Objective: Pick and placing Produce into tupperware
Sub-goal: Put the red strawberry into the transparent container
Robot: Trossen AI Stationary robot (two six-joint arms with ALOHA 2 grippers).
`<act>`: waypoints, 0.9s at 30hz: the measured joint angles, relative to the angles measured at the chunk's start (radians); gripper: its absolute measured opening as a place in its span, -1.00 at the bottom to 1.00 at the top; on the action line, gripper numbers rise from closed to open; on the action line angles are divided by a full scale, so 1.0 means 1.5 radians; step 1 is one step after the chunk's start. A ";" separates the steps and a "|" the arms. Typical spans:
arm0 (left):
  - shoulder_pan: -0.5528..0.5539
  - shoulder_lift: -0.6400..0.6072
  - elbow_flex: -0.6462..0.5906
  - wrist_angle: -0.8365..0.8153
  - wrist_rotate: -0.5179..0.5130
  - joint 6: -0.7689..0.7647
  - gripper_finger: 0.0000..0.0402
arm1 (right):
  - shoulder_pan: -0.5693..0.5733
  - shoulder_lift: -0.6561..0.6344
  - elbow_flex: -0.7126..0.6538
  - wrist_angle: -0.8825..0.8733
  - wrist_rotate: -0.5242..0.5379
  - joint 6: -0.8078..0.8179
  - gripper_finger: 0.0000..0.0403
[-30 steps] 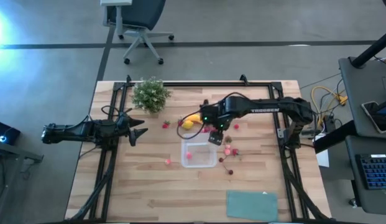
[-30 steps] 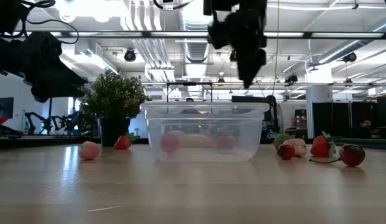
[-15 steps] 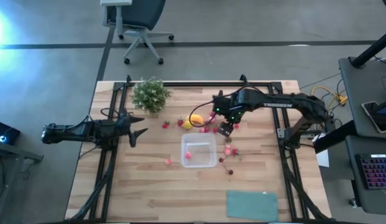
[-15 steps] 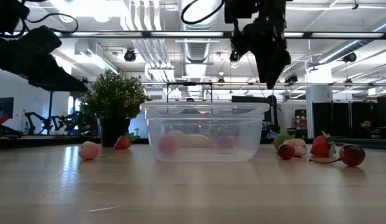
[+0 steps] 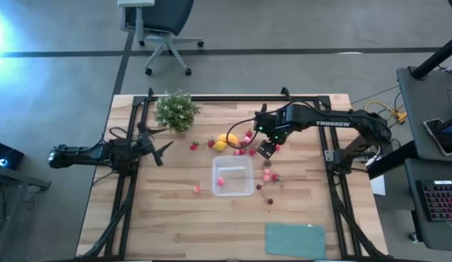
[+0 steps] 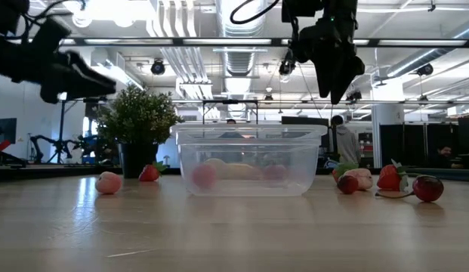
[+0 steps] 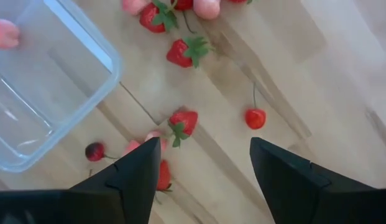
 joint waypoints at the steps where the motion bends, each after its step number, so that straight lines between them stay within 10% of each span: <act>1: 0.000 0.000 0.000 0.015 -0.001 0.039 0.20 | 0.000 -0.001 0.000 0.005 0.001 0.000 0.19; 9: 0.000 0.003 -0.002 0.113 0.004 0.058 0.20 | 0.000 -0.001 0.000 0.013 0.001 0.003 0.19; 17: 0.001 0.001 0.000 0.231 0.012 -0.677 0.20 | -0.001 -0.001 0.000 0.015 0.001 0.003 0.18; 27: 0.001 0.001 -0.002 0.267 -0.026 -0.778 0.20 | -0.001 -0.001 0.000 0.017 0.002 0.000 0.18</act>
